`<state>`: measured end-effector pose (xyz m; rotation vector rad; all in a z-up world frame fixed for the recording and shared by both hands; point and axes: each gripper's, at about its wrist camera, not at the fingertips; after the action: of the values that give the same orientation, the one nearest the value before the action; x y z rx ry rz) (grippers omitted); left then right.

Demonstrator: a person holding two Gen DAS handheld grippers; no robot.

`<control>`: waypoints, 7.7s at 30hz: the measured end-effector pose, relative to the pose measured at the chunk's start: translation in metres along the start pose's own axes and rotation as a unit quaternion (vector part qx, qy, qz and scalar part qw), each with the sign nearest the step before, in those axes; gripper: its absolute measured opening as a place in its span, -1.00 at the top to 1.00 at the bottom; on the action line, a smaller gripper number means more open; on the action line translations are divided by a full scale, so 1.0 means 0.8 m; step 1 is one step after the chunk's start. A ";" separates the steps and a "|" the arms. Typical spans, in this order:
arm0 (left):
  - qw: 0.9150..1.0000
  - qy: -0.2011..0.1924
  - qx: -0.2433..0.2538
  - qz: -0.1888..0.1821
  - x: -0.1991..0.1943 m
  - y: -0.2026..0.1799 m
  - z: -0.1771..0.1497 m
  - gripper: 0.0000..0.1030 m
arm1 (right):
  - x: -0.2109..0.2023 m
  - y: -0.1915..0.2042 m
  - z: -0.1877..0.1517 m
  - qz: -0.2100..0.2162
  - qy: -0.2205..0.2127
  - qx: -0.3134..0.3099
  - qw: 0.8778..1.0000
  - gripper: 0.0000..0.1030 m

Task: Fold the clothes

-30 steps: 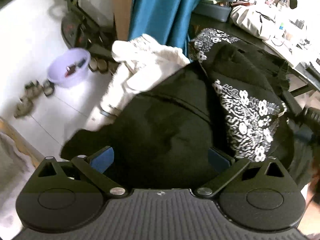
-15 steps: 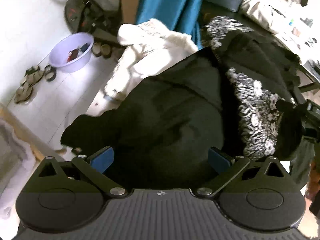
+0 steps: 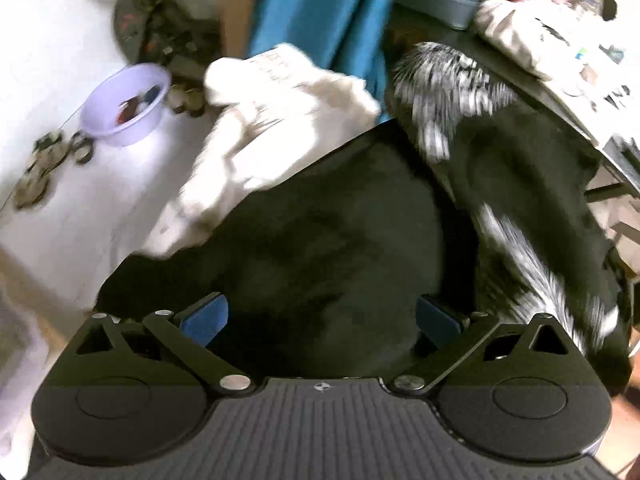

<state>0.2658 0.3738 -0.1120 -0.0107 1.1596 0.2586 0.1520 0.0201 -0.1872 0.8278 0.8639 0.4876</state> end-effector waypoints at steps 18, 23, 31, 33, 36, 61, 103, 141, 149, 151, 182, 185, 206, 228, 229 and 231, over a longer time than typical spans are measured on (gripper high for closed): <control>0.908 -0.144 0.393 -0.034 -0.028 -0.235 0.056 -0.98 | -0.091 -0.131 -0.021 -0.173 -0.146 0.123 0.966 0.84; 0.848 -0.185 0.493 -0.052 -0.049 -0.272 0.045 -0.98 | -0.071 -0.134 -0.020 -0.161 -0.120 0.100 0.974 0.34; 0.796 -0.211 0.568 0.010 -0.019 -0.330 0.020 -0.98 | -0.038 -0.155 -0.018 -0.149 -0.083 0.092 0.981 -0.50; 0.799 -0.213 0.562 -0.010 -0.034 -0.328 0.025 -0.99 | -0.025 -0.155 -0.015 -0.164 -0.070 0.078 0.981 -0.63; 0.801 -0.209 0.559 -0.035 -0.057 -0.313 0.030 -0.99 | -0.009 -0.156 -0.011 -0.163 -0.057 0.068 0.983 -0.99; 0.688 -0.208 0.689 -0.091 0.027 -0.351 0.011 -1.00 | 0.027 -0.151 -0.006 -0.227 -0.036 0.073 0.971 -0.79; 0.916 -0.260 0.199 -0.230 -0.118 -0.185 0.027 0.70 | -0.006 -0.078 0.038 -0.152 -0.074 0.087 0.982 0.82; 0.711 -0.435 0.082 -0.546 -0.406 -0.227 -0.066 0.73 | -0.539 0.146 0.154 -0.023 -0.483 -0.186 0.856 0.85; 0.753 -0.342 0.099 -0.554 -0.428 -0.448 -0.144 0.74 | -0.740 -0.034 0.100 -0.051 -0.488 -0.151 0.858 0.85; 0.751 -0.318 0.110 -0.568 -0.430 -0.502 -0.163 0.74 | -0.793 -0.081 0.084 -0.069 -0.500 -0.134 0.853 0.85; 0.640 -0.223 0.178 -0.713 -0.433 -1.021 -0.105 0.73 | -1.118 -0.312 0.219 -0.236 -0.673 -0.073 0.697 0.87; 0.630 -0.246 0.172 -0.716 -0.428 -1.059 -0.068 0.73 | -1.116 -0.331 0.299 -0.248 -0.663 -0.084 0.701 0.87; 0.646 -0.401 0.054 -0.647 -0.436 -1.102 0.066 0.73 | -1.119 -0.419 0.732 -0.054 -0.597 -0.253 0.759 0.88; 0.743 -0.512 0.017 -0.431 -0.494 -1.341 0.117 0.72 | -1.171 -0.639 1.099 0.094 -0.511 -0.294 0.802 0.88; 0.759 -0.496 0.032 -0.421 -0.480 -1.350 0.104 0.72 | -1.167 -0.662 1.097 0.084 -0.500 -0.285 0.814 0.88; 0.788 -0.464 0.063 -0.400 -0.450 -1.368 0.075 0.73 | -1.155 -0.718 1.093 0.050 -0.474 -0.252 0.843 0.88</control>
<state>0.4131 -0.7505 0.1020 -0.2315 0.1052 -0.5422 0.3681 -1.3246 0.1168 0.5121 -0.2346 0.3048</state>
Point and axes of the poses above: each gripper's, at about its wrist camera, not at the fingertips, and x roughly the way its jaws point, y to its left, z to its top, and after that the axes turned 14 degrees about z, right-handed
